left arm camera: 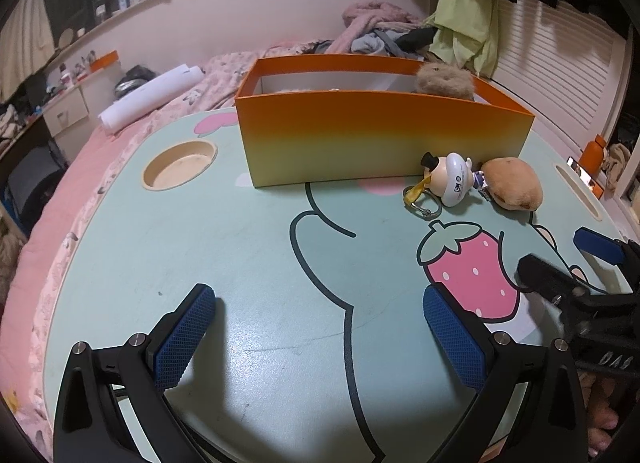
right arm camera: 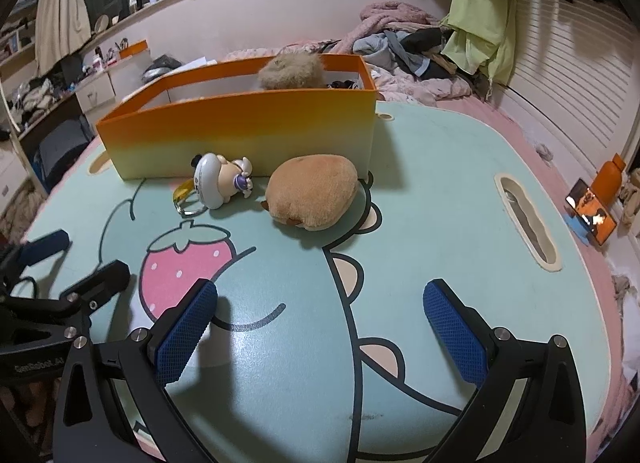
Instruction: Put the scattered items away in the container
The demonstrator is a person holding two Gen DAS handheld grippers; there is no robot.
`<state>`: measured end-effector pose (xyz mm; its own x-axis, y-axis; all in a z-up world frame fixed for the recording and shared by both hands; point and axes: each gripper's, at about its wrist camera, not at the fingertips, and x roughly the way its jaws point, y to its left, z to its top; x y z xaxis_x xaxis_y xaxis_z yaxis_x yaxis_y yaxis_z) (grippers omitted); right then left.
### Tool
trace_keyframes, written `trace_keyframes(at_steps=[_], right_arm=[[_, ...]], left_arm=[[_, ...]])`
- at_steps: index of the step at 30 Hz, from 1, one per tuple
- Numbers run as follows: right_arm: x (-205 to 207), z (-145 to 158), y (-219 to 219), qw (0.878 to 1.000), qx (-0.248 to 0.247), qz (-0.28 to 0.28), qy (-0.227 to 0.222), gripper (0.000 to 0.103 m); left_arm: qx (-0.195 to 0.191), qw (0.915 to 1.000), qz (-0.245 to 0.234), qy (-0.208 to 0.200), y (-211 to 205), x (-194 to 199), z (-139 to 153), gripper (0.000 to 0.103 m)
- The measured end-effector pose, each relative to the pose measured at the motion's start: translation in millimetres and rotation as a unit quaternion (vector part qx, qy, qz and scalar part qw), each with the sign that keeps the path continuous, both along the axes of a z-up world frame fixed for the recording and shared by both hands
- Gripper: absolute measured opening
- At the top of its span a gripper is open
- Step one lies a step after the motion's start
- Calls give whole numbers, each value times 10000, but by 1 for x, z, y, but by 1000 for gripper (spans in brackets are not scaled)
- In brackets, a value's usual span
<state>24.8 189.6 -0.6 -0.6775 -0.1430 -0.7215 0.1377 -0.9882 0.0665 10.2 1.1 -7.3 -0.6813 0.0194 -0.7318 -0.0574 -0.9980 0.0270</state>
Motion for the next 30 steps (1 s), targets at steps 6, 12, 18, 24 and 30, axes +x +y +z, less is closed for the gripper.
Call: trace_keyframes(at_steps=[6, 12, 18, 24, 30], right_arm=[[-9, 21, 6, 9994, -280, -108, 181, 95], [-46, 34, -6, 9997, 36, -196, 120, 82], [-69, 14, -5, 9984, -123, -29, -550, 35], [-30, 37, 18, 9986, -509, -81, 135, 34], [-9, 55, 38, 9961, -750, -236, 397, 34]], left_arm=[[4, 10000, -8, 11, 0, 0, 1, 103], [7, 10000, -7, 11, 0, 0, 0, 103], [52, 10000, -15, 57, 2, 2, 2, 103], [557, 9976, -169, 381, -6, 9, 20, 103], [592, 9943, -856, 252, 35, -12, 47, 103]])
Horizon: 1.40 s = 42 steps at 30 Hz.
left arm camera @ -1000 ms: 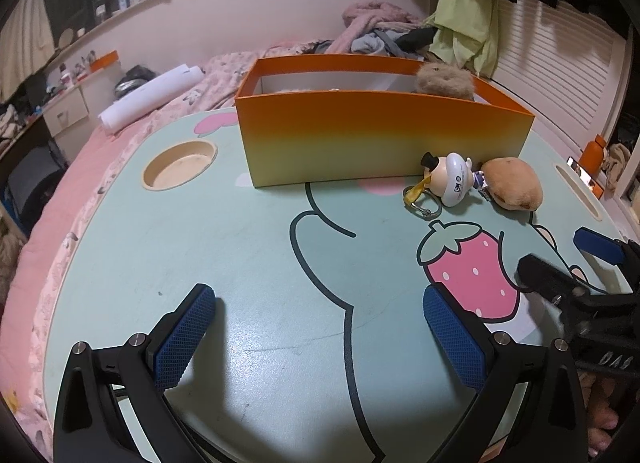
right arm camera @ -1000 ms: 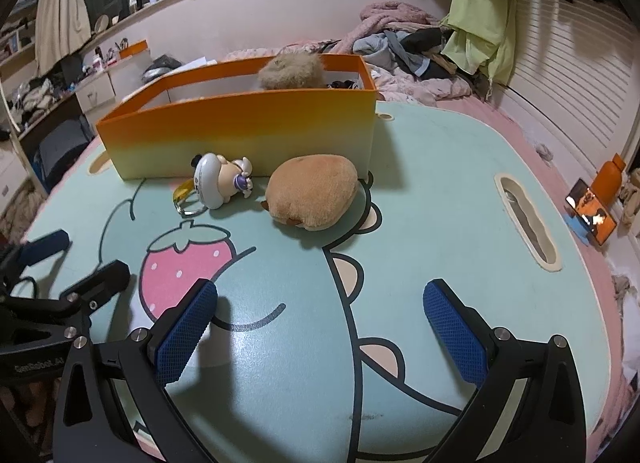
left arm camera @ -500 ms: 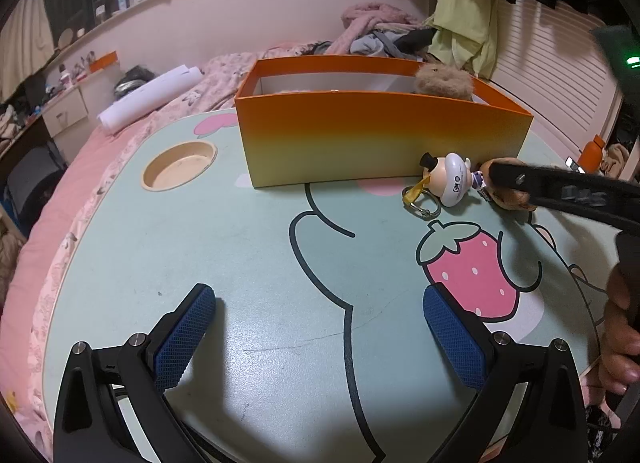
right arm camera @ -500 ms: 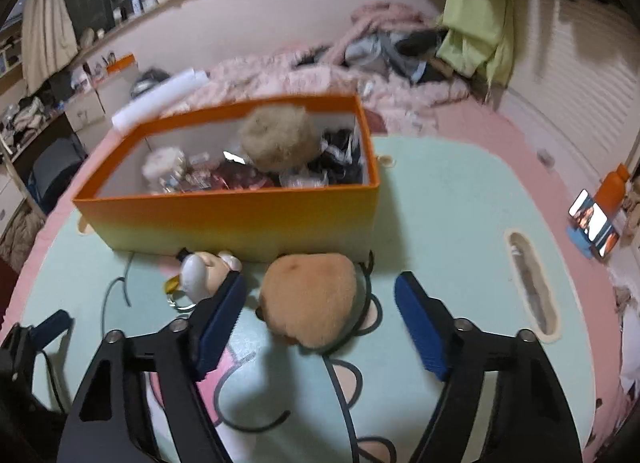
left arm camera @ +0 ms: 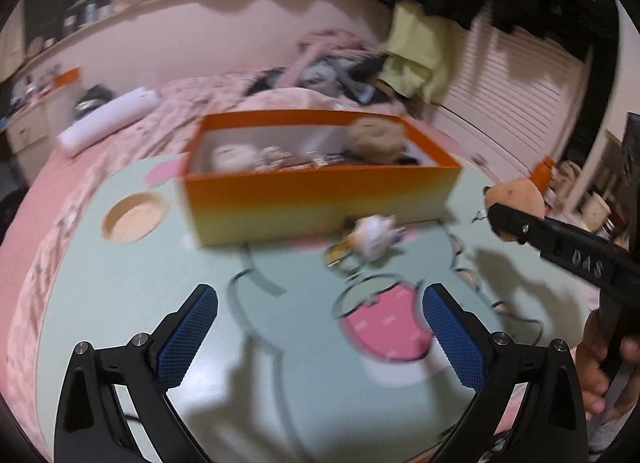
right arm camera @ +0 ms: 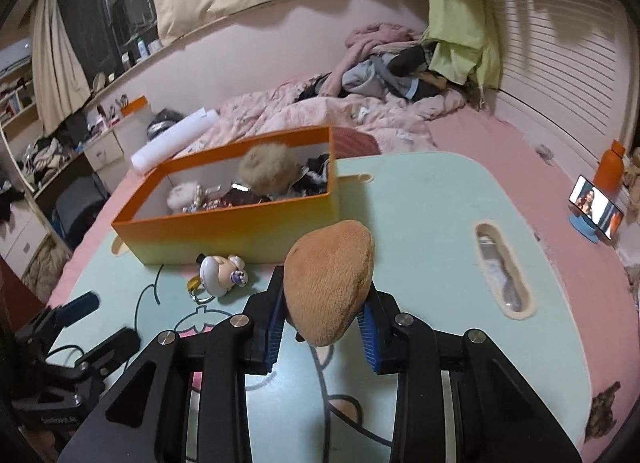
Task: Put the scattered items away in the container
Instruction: 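Grasp the tan plush with the right gripper, then grasp the white figurine keychain with the left gripper while the right carries the plush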
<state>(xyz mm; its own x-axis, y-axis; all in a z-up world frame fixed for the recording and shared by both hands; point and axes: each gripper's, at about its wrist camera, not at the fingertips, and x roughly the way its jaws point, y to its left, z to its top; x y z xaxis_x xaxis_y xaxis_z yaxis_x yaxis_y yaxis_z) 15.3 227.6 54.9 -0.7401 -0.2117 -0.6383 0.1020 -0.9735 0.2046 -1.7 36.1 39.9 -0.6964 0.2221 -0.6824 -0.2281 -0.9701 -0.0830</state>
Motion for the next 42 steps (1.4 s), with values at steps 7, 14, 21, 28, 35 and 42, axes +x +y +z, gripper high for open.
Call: trace_keyframes(at_steps=[7, 14, 21, 28, 35, 42], right_arm=[[5, 3, 8, 9999, -41, -76, 94, 34], [4, -8, 12, 9999, -138, -83, -29, 34], [6, -10, 13, 9999, -112, -81, -34, 34], [6, -11, 0, 10000, -22, 78, -42, 34], [-8, 9, -26, 9993, -55, 374, 51, 34], [-50, 40, -49, 9986, 15, 514, 123, 34]], left_arm=[[-566, 9964, -297, -565, 51, -56, -15, 89], [-447, 9954, -113, -844, 54, -76, -28, 63], [-16, 9970, -284, -716, 38, -57, -25, 50], [367, 9984, -278, -330, 6, -28, -2, 50], [324, 9995, -28, 31, -18, -41, 30, 50], [184, 9997, 83, 116, -28, -78, 53, 50]])
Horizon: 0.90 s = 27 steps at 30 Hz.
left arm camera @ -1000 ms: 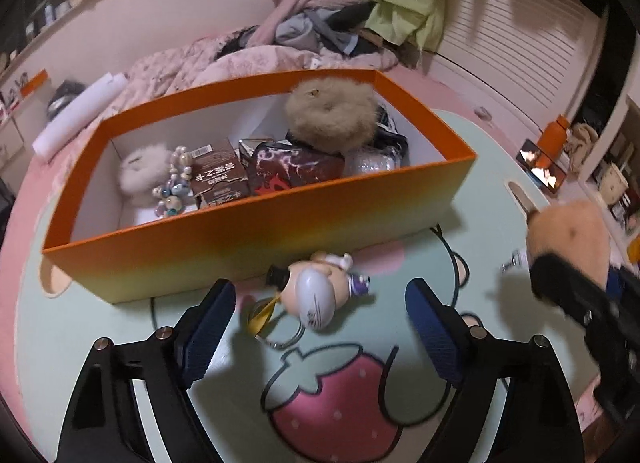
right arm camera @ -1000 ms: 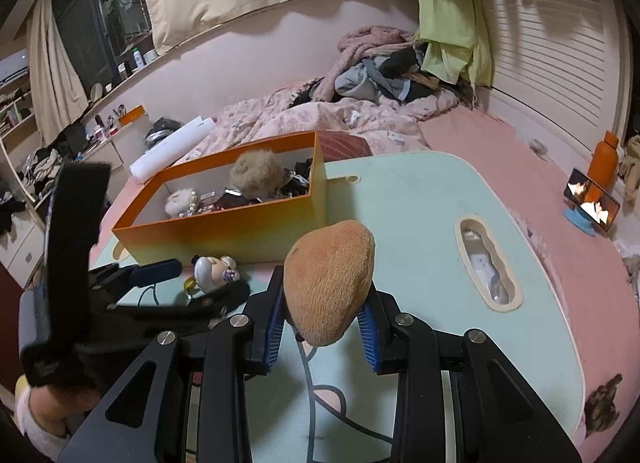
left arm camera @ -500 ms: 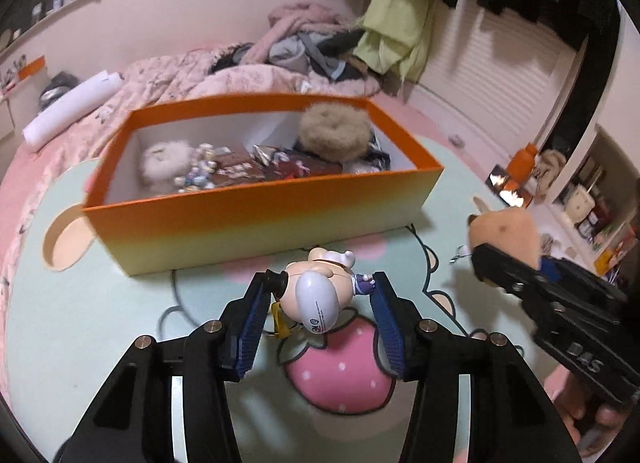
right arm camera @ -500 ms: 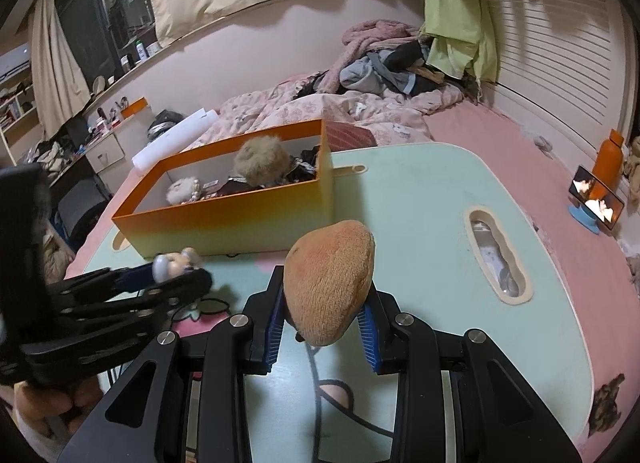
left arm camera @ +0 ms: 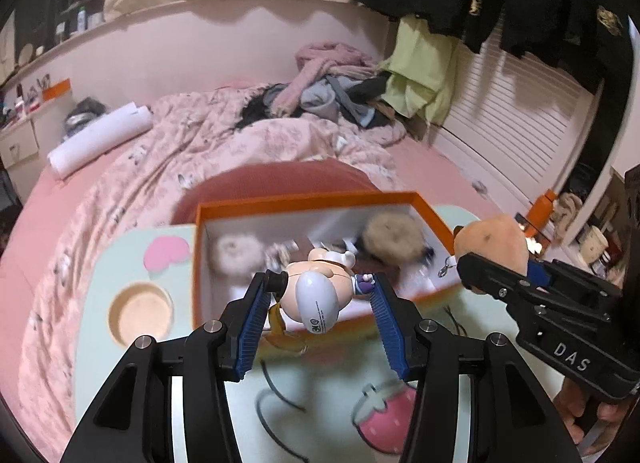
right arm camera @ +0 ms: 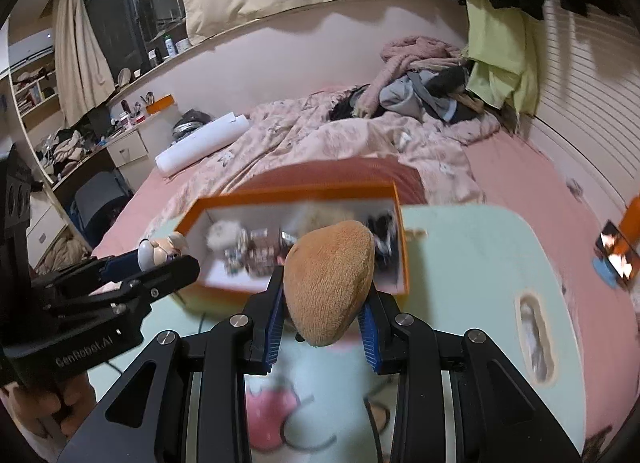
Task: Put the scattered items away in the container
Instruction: 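Grasp the white figurine keychain with the left gripper while the right carries the plush, then lower plush and keychain into the orange box and open both grippers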
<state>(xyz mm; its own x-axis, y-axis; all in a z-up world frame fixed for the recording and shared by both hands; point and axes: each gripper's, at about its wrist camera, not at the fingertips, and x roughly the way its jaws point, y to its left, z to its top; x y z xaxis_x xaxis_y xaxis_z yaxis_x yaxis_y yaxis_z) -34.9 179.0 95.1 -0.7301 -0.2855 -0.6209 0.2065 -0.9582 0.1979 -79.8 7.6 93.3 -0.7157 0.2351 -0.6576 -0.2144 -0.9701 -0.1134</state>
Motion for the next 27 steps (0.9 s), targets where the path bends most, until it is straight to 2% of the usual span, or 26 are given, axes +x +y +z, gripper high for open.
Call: trace_keyframes(at_steps=[3, 9, 11, 12, 13, 14, 16, 17, 19, 21, 27], right_arm=[[-25, 7, -6, 9999, 53, 60, -108, 34], [-72, 1, -17, 9985, 71, 148, -520, 35], [-84, -5, -19, 9974, -12, 195, -697, 40], [-91, -10, -21, 9961, -64, 232, -848, 42], [-97, -15, -20, 9945, -133, 215, -1014, 49], [-100, -18, -18, 9933, -245, 174, -1116, 51], [-99, -19, -11, 9926, -477, 104, -1108, 54], [-96, -17, -8, 9927, -569, 106, -1059, 61], [-90, -13, -2, 9932, -720, 98, -908, 73], [-82, -8, 4, 9935, -848, 84, -749, 74], [-60, -3, 10, 9932, -930, 92, -693, 74]], left_arm=[[-11, 9999, 96, -65, -4, -20, 3, 50], [-162, 9991, 293, -262, -7, -59, -3, 50], [-129, 9987, 366, -326, -9, -69, -9, 51], [-23, 9987, 404, -320, -12, -72, -11, 53], [34, 9985, 450, -308, -15, -73, -12, 60], [81, 9982, 513, -307, -18, -72, -13, 66], [260, 9977, 569, -266, -27, -66, -14, 85], [346, 9974, 583, -233, -31, -63, -13, 87], [427, 9970, 613, -187, -37, -56, -11, 88], [460, 9969, 620, -164, -40, -49, -9, 88], [344, 9974, 611, -137, -38, -23, -11, 91]])
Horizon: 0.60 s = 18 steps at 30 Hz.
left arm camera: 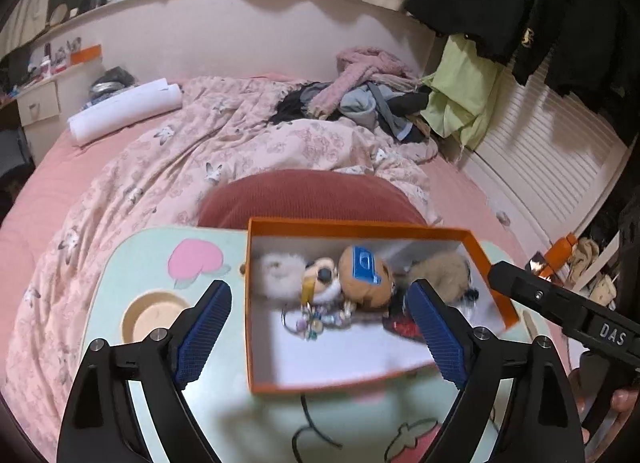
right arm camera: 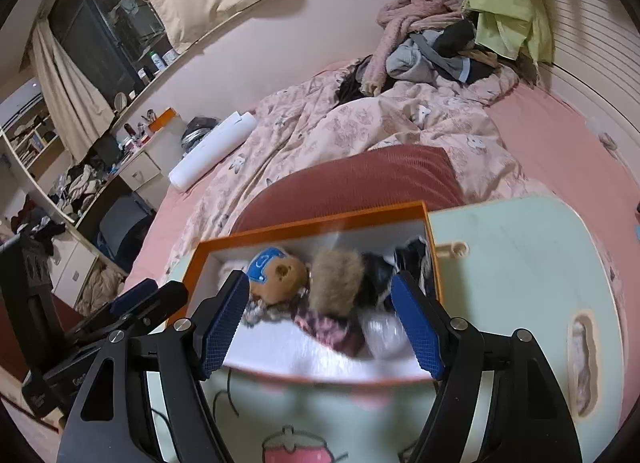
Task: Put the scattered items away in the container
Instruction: 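Lower plush and keychain into the orange box and open both grippers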
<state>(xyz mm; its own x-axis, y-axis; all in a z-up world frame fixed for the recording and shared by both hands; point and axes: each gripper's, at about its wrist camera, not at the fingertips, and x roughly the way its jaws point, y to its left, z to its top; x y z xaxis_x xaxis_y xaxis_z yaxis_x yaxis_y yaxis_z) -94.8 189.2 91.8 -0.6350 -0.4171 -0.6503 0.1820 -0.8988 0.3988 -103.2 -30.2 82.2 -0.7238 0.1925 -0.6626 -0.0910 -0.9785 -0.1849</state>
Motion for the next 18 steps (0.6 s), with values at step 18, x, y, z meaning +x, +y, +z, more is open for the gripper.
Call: trace_keyframes(at_steps=[18], right_arm=[[95, -72, -7, 9944, 928, 114, -492, 74]], left_arm=[[-1098, 9921, -21, -609, 31, 104, -81, 97]])
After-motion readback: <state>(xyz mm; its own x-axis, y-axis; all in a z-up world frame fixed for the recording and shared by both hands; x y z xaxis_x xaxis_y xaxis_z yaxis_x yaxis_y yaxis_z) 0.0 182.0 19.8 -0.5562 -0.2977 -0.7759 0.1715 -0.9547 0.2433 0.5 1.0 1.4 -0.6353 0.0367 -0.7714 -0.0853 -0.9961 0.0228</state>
